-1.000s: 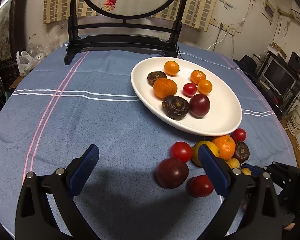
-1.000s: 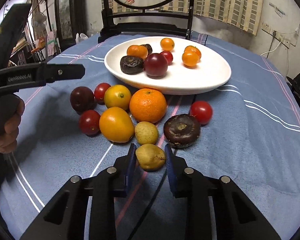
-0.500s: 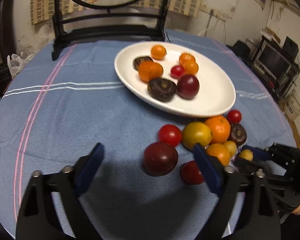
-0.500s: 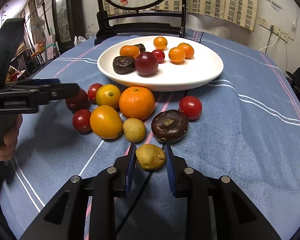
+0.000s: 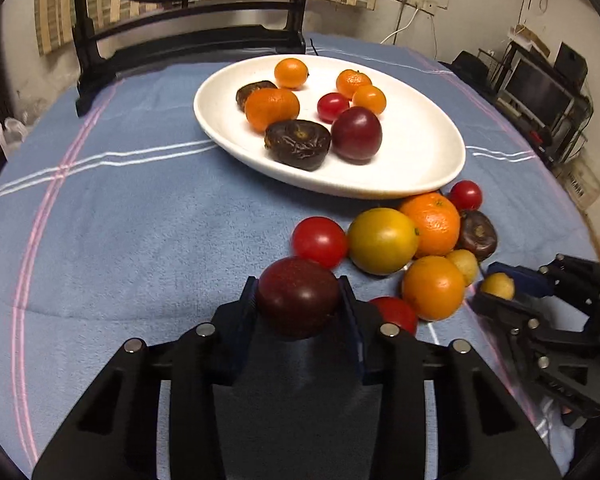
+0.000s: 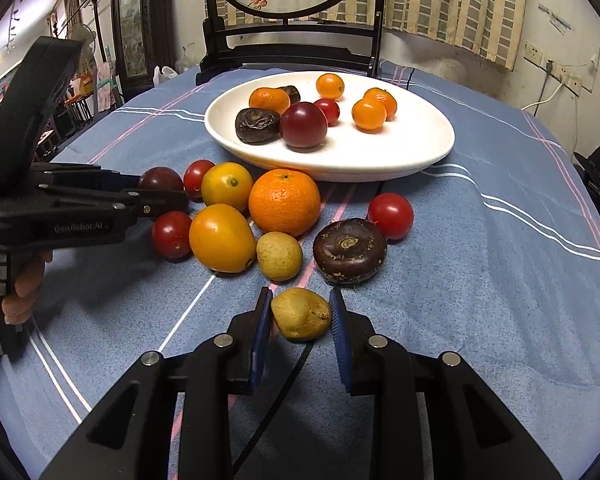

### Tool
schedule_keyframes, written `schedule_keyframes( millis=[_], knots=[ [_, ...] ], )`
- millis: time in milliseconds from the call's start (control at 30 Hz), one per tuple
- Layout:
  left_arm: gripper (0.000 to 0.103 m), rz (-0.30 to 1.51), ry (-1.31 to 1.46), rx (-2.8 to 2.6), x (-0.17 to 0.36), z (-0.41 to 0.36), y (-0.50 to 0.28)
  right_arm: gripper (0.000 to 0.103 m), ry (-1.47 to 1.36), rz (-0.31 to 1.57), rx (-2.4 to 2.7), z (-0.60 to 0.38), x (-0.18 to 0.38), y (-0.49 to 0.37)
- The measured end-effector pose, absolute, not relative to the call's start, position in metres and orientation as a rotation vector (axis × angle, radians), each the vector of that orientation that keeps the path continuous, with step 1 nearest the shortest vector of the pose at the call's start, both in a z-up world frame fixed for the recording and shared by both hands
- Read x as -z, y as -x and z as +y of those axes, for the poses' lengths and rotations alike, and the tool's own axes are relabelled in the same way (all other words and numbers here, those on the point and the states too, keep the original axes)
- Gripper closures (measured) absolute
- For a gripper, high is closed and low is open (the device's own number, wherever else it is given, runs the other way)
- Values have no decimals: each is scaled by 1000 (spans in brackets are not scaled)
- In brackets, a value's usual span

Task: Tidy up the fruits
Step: 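Grasp a dark red tomato with the left tool while the right tool grasps a small yellow citrus, then carry both fruits over the white plate and open both tools to release them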

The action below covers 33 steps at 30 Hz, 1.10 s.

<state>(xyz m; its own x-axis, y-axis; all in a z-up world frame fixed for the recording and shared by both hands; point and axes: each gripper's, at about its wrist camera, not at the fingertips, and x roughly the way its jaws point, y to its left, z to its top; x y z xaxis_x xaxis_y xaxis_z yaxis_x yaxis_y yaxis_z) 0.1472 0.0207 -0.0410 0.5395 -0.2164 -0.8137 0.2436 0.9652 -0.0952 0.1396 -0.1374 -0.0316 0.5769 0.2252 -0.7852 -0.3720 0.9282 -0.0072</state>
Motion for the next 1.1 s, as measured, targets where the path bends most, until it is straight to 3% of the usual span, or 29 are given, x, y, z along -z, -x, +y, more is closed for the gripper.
schedule_keyframes(
  millis=[500, 733, 1100],
  knots=[
    [65, 833, 62, 302, -19, 23, -125, 74, 76, 758, -372, -150, -16, -130],
    [65, 808, 27, 305, -44, 6, -155, 74, 84, 705, -314, -154, -50, -162],
    [65, 881, 48, 251, -26, -13, -233, 74, 60, 805, -282, -147, -16, -235]
  ],
)
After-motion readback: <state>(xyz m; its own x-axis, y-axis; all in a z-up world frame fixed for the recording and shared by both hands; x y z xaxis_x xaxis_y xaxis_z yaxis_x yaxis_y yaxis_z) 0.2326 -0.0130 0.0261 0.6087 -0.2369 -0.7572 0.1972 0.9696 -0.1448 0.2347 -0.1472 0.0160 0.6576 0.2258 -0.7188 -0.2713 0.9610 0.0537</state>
